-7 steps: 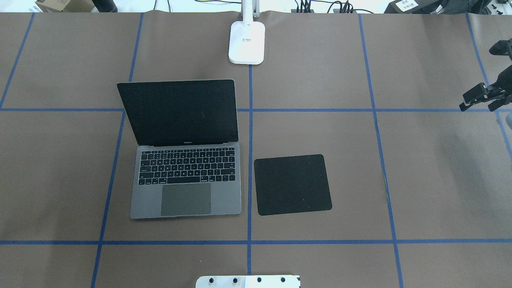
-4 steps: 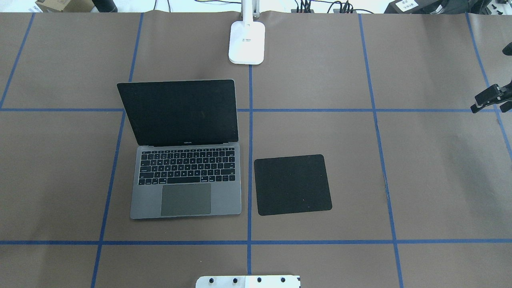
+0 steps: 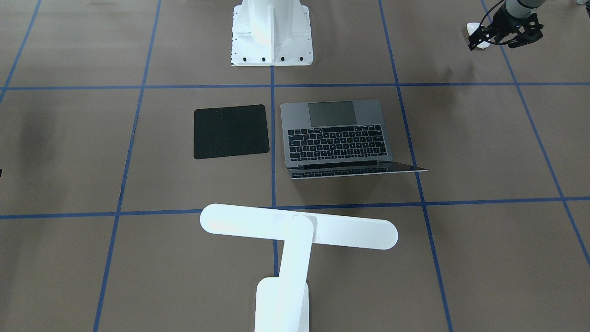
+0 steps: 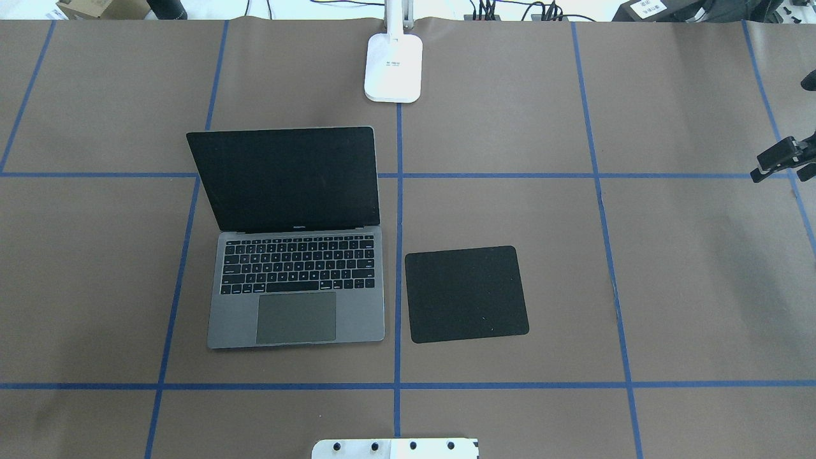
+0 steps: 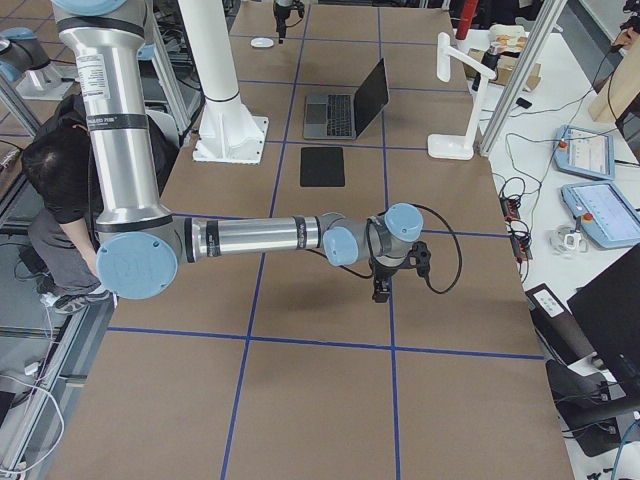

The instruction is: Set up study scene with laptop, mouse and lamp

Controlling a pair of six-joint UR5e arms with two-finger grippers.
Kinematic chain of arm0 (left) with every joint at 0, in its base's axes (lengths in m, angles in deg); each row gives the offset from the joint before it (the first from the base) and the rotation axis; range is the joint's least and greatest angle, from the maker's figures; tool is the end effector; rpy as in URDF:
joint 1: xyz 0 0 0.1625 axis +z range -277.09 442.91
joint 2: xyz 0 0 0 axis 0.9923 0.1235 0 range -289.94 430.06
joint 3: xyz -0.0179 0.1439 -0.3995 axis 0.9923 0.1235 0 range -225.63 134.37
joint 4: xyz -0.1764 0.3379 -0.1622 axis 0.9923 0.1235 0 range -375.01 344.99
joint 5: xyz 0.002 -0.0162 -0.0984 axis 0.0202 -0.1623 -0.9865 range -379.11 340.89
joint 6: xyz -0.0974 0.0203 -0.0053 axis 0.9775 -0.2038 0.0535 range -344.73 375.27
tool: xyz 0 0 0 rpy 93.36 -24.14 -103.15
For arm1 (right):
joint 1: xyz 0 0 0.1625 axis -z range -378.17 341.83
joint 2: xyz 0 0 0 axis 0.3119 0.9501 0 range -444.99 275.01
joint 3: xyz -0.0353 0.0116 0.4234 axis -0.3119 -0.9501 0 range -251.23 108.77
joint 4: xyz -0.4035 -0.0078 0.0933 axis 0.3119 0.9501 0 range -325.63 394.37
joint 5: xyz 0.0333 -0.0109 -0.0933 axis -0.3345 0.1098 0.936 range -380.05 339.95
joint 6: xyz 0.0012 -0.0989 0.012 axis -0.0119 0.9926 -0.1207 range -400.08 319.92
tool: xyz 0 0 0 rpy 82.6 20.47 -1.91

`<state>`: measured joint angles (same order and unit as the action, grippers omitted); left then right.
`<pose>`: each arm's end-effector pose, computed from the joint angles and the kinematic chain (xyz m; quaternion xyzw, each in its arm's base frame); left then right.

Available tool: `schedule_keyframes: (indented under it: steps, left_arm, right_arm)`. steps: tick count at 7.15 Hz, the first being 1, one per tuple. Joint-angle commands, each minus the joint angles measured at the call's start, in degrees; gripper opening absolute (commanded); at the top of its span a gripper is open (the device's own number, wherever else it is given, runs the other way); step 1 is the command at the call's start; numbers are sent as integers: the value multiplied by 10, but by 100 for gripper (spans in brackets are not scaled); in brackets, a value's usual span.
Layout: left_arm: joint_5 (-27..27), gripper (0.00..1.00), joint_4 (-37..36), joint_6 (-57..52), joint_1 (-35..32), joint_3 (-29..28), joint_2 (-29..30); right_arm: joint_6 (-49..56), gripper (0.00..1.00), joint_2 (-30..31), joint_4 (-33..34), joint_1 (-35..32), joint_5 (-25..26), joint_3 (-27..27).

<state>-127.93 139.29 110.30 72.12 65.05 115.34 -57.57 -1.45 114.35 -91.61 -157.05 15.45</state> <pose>0.1738 -0.1361 0.6318 -0.1363 0.3469 -0.0717 0.9252 -0.0995 -0.5463 0.6069 -0.0155 -0.4095 -0.0384 0.9114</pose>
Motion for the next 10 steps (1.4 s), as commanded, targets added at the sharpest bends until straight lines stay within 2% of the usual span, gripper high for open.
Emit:
schedule_keyframes:
  steps: [1, 6, 10]
  left_arm:
    - [24, 100, 7, 8, 53, -7, -12]
    - [54, 100, 60, 2, 145, -23, -30]
    - [55, 100, 78, 4, 168, -50, -31]
  right_arm:
    - [0, 99, 13, 0, 1, 1, 13]
    - [-1, 99, 29, 0, 2, 9, 31]
    - [0, 99, 30, -1, 2, 9, 34]
